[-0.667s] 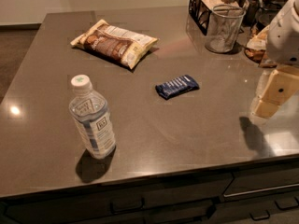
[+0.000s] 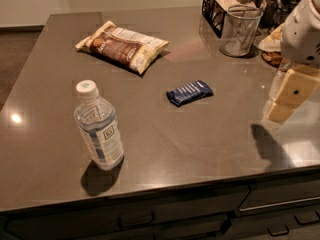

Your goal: Move blue plastic bottle near brown chip bag

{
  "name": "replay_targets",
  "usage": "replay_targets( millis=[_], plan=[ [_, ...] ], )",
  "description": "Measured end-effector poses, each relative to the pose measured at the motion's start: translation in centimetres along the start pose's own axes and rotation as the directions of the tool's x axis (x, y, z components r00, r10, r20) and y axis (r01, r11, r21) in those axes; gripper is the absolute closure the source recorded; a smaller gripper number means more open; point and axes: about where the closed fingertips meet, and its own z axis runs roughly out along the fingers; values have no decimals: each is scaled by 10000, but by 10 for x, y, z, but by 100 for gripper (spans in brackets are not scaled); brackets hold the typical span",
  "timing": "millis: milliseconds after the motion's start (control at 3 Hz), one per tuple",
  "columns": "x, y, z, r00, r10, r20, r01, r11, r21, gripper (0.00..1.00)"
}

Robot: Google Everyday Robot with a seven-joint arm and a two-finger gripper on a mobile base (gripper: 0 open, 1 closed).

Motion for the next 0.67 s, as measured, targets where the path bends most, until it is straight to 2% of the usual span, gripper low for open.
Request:
replay_targets(
  millis=[333, 667],
  plan=[
    [-22, 11, 0, 9940, -133, 1086, 189, 9985, -506, 0],
    [-55, 37, 3, 9663, -248, 2562, 584, 9905, -1242, 0]
  ],
)
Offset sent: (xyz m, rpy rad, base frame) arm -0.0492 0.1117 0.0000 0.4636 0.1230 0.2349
